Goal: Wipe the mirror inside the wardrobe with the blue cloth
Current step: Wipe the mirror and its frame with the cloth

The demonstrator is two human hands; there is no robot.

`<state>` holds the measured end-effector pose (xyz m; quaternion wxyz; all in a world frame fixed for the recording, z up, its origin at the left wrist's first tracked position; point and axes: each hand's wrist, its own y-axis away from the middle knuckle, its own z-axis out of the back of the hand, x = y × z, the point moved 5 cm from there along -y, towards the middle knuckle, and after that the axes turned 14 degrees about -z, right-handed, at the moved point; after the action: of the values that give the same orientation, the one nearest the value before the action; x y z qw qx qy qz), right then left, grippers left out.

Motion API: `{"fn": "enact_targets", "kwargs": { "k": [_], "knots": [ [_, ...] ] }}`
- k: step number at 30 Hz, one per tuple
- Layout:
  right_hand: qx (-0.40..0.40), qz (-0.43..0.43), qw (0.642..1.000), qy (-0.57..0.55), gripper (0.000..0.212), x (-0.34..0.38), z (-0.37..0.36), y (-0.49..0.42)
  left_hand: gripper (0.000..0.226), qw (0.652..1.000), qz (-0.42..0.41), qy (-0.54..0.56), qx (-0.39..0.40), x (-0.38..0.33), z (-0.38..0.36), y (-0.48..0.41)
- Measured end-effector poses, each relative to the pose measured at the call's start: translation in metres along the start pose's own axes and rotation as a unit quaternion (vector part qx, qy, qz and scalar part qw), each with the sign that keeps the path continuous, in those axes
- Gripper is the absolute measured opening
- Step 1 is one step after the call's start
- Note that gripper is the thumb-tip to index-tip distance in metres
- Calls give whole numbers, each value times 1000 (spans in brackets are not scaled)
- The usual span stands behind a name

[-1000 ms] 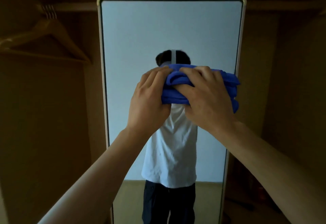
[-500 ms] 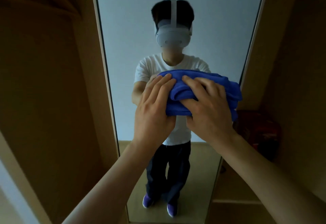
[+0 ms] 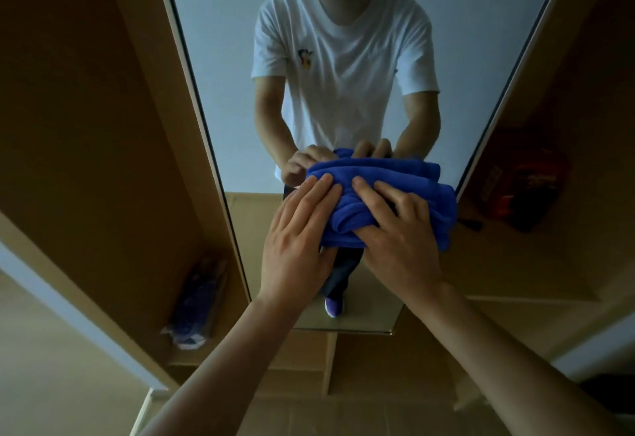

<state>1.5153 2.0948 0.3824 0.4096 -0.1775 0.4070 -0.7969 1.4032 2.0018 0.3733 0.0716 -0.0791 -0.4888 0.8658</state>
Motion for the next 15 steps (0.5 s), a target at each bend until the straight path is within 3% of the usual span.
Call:
{"fn": "enact_targets", "kwargs": {
  "k": [3,10,15],
  "knots": [
    [32,3,999,-4,30,2,-21,29,49,1000,14,9,13,1,-16,32],
    [135,3,991,7,29,13,-86,119,50,993,64,13,95,7,-68,129],
    [166,-1,986,6,34,19,-133,180,47,986,63,3,155,15,-100,191]
  ]
}}
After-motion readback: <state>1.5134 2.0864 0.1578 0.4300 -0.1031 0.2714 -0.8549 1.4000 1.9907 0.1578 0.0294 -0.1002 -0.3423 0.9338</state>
